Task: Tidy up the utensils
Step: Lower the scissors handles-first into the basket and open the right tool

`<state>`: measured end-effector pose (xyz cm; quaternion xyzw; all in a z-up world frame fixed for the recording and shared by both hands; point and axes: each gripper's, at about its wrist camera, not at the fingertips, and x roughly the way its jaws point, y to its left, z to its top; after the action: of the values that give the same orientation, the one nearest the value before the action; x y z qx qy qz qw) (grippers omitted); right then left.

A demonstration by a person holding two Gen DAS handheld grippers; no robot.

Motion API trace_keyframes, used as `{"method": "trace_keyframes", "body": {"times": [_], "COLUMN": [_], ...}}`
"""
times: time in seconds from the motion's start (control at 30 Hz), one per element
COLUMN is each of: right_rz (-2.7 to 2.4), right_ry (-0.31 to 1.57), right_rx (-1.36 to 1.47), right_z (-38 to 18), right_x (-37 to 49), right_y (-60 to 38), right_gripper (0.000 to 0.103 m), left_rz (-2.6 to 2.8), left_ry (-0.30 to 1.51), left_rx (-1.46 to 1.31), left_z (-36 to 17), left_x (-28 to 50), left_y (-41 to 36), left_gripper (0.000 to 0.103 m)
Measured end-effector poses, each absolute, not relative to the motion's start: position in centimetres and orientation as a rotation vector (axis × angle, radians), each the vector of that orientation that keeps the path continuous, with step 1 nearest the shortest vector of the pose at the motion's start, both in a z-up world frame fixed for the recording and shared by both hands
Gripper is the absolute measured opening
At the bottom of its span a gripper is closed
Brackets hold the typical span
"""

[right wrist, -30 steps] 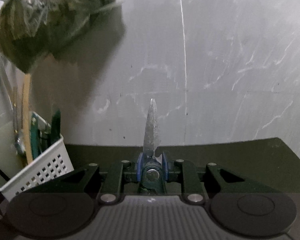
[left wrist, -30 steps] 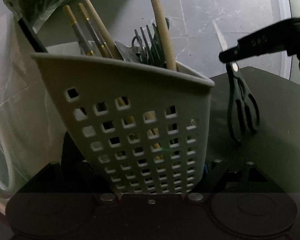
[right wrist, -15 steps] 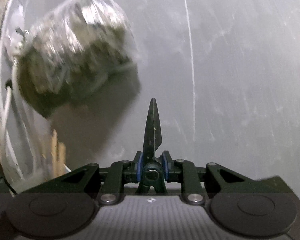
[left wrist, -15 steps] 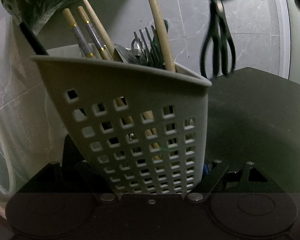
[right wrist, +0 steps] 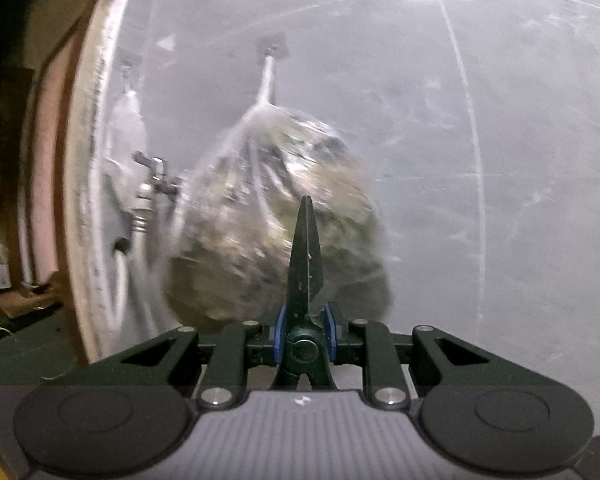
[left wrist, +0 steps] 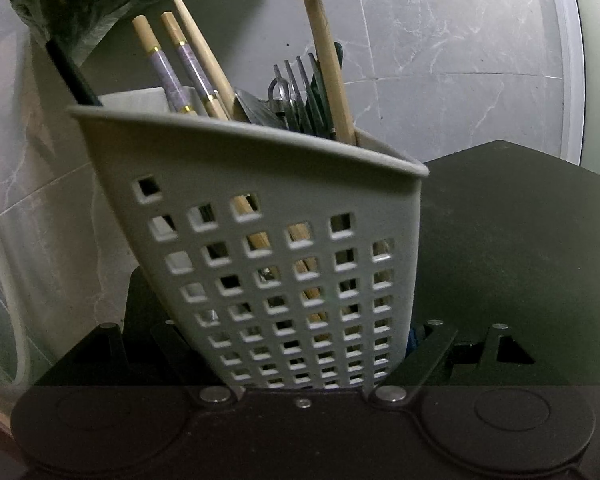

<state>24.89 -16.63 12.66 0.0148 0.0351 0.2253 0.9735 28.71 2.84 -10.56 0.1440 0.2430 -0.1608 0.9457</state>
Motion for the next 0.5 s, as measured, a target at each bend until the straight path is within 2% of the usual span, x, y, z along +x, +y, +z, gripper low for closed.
{"method": "trace_keyframes", "body": {"times": [0.13,0.5], "right_rz": [0.517,0.528], "right_ry": [0.086,0.301], "right_rx": [0.035,0.033], "right_z": [12.8,6.7], "right_x": [24.6,27.4], "right_y": [-15.4,-12.4], "right_gripper": [0.023,0.023], "left_rz": [-0.326,-0.33], "left_ry": [0.494,0.494], "left_rx": [0.292,0.293], "left_z": [-10.6,-10.4], "left_x": [28.8,28.7], "left_y": [2.7,2.7], "left_gripper": [0.084,0.084]}}
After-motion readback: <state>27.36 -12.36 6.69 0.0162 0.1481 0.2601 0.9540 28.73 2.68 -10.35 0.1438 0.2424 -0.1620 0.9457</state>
